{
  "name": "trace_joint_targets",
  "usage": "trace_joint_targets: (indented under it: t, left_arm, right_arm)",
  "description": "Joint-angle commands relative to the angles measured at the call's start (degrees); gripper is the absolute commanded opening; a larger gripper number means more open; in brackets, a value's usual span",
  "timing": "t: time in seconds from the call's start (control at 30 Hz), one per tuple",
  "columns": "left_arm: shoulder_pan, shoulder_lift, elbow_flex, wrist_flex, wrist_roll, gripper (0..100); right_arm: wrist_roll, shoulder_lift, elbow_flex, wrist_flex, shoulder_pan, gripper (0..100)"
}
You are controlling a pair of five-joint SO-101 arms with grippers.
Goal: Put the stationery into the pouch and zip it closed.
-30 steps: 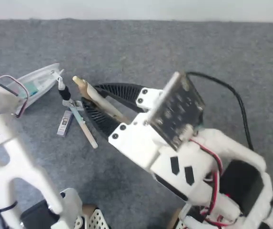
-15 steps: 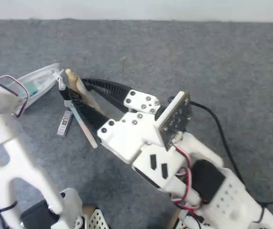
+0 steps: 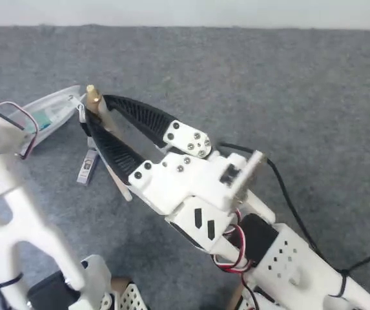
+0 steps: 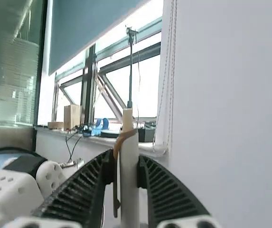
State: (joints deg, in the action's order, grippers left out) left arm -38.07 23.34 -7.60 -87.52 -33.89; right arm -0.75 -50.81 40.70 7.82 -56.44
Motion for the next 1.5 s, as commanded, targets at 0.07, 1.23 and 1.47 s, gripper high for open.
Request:
trace_joint_targets:
  t: [0.07, 1.23, 1.47]
  left_arm:
    - [0.2, 0.3, 2.8, 0.2, -0.7, 1]
    - [0.2, 0.3, 2.8, 0.2, -0.7, 1]
    - [0.2, 0.3, 2.8, 0.2, -0.7, 1]
  right_arm:
    - [-0.5, 6.0, -1.0, 12.4, 1.1, 0.6]
    - [-0.6, 51.6, -29.5, 35.9, 0.8, 0.6]
    - [-0.6, 56.2, -31.6, 35.9, 0.0, 0.6]
